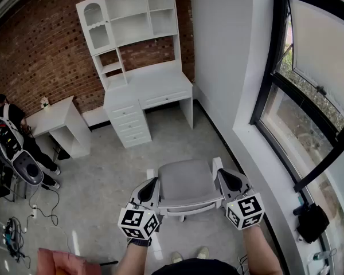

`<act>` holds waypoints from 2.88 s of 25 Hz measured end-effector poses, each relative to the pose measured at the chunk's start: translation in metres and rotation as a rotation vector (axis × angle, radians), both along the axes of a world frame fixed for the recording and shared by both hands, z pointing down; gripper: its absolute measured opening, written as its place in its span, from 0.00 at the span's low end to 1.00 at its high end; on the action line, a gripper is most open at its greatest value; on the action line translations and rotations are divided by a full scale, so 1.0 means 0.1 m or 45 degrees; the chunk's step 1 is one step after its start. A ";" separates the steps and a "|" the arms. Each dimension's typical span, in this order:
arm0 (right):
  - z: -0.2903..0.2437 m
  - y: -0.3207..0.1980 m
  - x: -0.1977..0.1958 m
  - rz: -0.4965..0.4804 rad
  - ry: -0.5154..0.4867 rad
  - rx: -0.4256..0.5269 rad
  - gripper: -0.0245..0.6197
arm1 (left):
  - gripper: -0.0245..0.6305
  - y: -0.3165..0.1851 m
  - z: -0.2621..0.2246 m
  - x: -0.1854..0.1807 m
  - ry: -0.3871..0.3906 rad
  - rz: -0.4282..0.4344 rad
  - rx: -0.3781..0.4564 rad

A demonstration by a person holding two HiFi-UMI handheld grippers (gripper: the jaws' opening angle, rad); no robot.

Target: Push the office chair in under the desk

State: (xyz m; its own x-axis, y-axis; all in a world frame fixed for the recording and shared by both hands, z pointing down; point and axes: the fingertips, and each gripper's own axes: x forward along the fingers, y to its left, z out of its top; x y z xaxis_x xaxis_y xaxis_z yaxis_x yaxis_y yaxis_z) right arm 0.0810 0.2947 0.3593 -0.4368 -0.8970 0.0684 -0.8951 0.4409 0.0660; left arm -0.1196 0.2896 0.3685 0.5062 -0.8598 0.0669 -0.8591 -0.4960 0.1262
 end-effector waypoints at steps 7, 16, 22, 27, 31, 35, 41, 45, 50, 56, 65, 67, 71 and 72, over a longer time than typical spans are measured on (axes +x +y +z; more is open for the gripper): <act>0.00 0.06 0.04 0.004 0.013 0.007 0.04 | 0.04 0.05 0.02 0.03 0.004 -0.005 0.003; 0.00 0.08 0.02 0.000 0.045 0.014 0.04 | 0.04 0.07 0.03 0.05 -0.004 -0.005 0.001; -0.03 0.14 0.02 -0.009 0.006 0.033 0.05 | 0.05 0.09 0.03 0.04 0.016 -0.012 0.000; 0.00 0.16 0.08 0.017 -0.005 0.054 0.05 | 0.05 0.12 0.10 0.03 0.010 -0.032 0.016; 0.07 0.21 0.11 0.016 0.018 0.055 0.05 | 0.05 0.18 0.24 0.09 -0.020 0.001 0.007; 0.20 0.26 0.10 -0.012 0.033 0.034 0.05 | 0.05 0.22 0.40 0.19 -0.068 0.049 -0.008; 0.55 0.33 0.09 -0.088 0.098 -0.026 0.05 | 0.05 0.34 0.75 0.37 -0.141 0.133 -0.043; 0.74 0.38 0.08 -0.123 0.109 -0.060 0.05 | 0.05 0.41 0.92 0.44 -0.162 0.153 -0.066; 0.96 0.37 0.18 -0.153 0.113 -0.105 0.05 | 0.05 0.51 1.11 0.58 -0.209 0.242 -0.067; 1.25 0.43 0.21 -0.248 0.171 -0.144 0.05 | 0.05 0.59 1.39 0.73 -0.284 0.255 -0.116; 1.79 0.43 0.17 -0.339 0.311 -0.221 0.05 | 0.21 0.64 1.88 0.78 -0.452 0.349 -0.206; 1.93 0.39 0.18 -0.348 0.360 -0.241 0.05 | 0.23 0.60 2.00 0.78 -0.509 0.369 -0.227; 2.28 0.33 0.19 -0.374 0.488 -0.317 0.11 | 0.24 0.54 2.33 0.75 -0.695 0.433 -0.265; 2.36 0.32 0.19 -0.375 0.530 -0.345 0.14 | 0.24 0.53 2.41 0.73 -0.746 0.453 -0.275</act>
State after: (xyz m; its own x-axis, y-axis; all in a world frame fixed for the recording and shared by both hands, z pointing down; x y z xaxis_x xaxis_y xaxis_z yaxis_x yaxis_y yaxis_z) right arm 0.1005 0.3266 0.5952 -0.5526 -0.6679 0.4985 -0.6547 0.7180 0.2362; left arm -0.0463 0.3421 0.6097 0.5820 -0.5864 0.5633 -0.6066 -0.7745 -0.1795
